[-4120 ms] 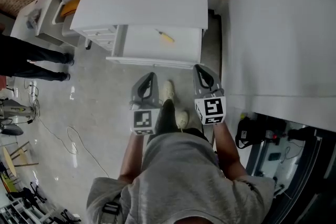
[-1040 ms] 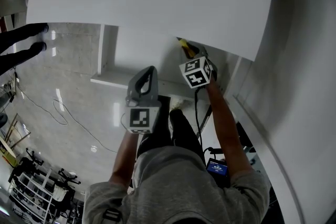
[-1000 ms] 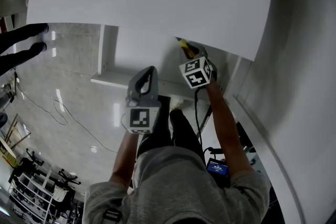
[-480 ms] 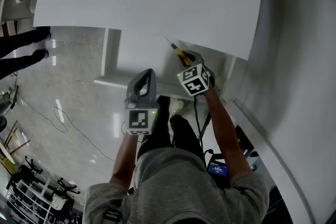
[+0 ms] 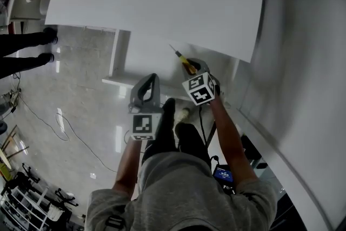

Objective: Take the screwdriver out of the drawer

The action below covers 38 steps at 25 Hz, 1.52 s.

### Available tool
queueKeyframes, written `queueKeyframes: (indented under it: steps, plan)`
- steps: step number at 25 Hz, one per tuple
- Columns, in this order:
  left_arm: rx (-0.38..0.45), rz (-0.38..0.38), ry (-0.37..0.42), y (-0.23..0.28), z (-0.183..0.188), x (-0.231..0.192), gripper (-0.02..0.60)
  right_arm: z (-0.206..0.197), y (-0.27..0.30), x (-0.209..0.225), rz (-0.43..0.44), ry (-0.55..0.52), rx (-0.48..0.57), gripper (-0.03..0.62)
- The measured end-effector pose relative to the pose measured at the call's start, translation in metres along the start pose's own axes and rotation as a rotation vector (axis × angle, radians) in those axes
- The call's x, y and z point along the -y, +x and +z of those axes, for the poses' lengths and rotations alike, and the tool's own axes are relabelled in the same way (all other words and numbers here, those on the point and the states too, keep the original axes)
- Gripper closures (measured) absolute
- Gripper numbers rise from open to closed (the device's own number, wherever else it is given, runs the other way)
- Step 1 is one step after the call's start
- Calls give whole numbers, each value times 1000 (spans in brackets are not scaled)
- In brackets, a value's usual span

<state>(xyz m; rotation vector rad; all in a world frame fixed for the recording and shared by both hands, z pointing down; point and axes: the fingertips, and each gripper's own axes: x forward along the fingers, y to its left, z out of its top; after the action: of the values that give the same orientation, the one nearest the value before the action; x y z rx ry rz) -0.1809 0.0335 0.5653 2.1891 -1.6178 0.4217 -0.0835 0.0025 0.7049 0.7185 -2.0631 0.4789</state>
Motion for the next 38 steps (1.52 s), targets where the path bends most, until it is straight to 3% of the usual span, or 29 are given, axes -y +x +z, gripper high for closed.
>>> queueKeyframes:
  steps: [11, 23, 30, 38]
  plan:
    - [75, -24, 62, -22, 61, 13, 569, 44, -78, -4, -53, 29, 111, 513]
    - [164, -110, 108, -23, 126, 45, 569, 84, -171, 19, -194, 130, 281, 513]
    - [175, -167, 145, -20, 140, 69, 569, 83, -221, 47, -290, 236, 370, 513]
    - [181, -224, 178, 3, 156, 112, 570, 62, -254, 91, -358, 316, 404, 514]
